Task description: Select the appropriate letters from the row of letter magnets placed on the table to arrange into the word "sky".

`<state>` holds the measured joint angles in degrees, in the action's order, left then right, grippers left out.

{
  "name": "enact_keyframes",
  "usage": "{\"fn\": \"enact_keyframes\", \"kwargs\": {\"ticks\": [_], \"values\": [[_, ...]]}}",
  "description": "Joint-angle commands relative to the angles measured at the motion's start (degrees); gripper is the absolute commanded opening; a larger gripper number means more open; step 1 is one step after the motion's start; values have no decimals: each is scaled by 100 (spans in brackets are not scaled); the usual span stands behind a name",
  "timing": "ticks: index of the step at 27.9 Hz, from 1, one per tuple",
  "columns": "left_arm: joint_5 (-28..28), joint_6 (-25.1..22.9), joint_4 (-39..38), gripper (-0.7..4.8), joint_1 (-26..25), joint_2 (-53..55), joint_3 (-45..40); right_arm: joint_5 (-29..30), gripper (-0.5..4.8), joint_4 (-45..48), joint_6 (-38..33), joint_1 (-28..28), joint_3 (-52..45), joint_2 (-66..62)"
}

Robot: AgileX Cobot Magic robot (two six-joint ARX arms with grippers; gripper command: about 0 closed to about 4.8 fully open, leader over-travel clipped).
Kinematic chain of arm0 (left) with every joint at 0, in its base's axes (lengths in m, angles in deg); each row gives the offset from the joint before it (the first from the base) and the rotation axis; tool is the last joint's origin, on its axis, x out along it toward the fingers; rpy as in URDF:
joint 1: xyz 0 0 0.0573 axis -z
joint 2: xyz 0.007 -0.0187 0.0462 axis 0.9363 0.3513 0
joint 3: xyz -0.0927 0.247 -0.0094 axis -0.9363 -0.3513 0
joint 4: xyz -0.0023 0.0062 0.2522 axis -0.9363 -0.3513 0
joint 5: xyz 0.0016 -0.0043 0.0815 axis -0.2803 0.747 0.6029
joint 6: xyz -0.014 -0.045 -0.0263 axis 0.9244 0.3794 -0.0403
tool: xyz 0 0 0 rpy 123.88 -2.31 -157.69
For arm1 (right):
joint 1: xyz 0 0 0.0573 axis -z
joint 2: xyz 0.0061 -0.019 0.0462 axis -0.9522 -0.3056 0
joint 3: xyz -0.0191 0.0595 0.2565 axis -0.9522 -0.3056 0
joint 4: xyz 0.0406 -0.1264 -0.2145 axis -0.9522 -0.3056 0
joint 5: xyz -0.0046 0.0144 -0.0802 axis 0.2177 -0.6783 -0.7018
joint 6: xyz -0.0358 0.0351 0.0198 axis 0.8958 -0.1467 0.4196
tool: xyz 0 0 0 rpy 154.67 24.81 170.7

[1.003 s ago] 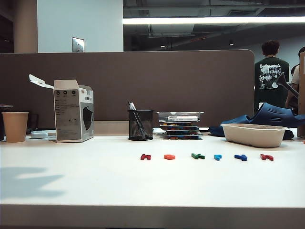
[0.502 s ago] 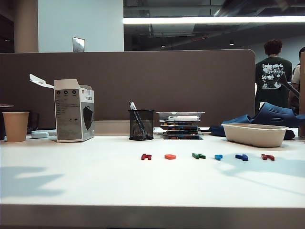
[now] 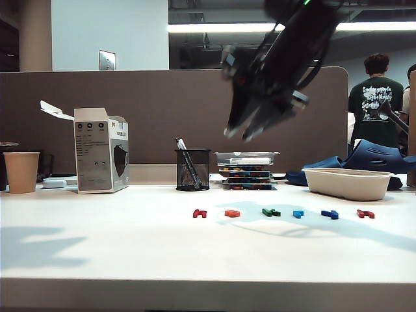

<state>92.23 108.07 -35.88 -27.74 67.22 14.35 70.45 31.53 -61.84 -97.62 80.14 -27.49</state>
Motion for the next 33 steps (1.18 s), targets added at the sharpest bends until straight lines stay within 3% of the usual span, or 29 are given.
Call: {"fn": "enact_keyframes", "kwargs": {"ticks": [1,25,33], "values": [[17,-24,35,-5,-2,-15,15,-146,173,-184,83,-70,190,-369],[9,-24,37,-5,-2,-15,15,-361,172,-376,365,-219,358,-1475],[9,-24,37,-5,-2,-15,15,-745,171,-369,448,-459,358,-1598]]}}
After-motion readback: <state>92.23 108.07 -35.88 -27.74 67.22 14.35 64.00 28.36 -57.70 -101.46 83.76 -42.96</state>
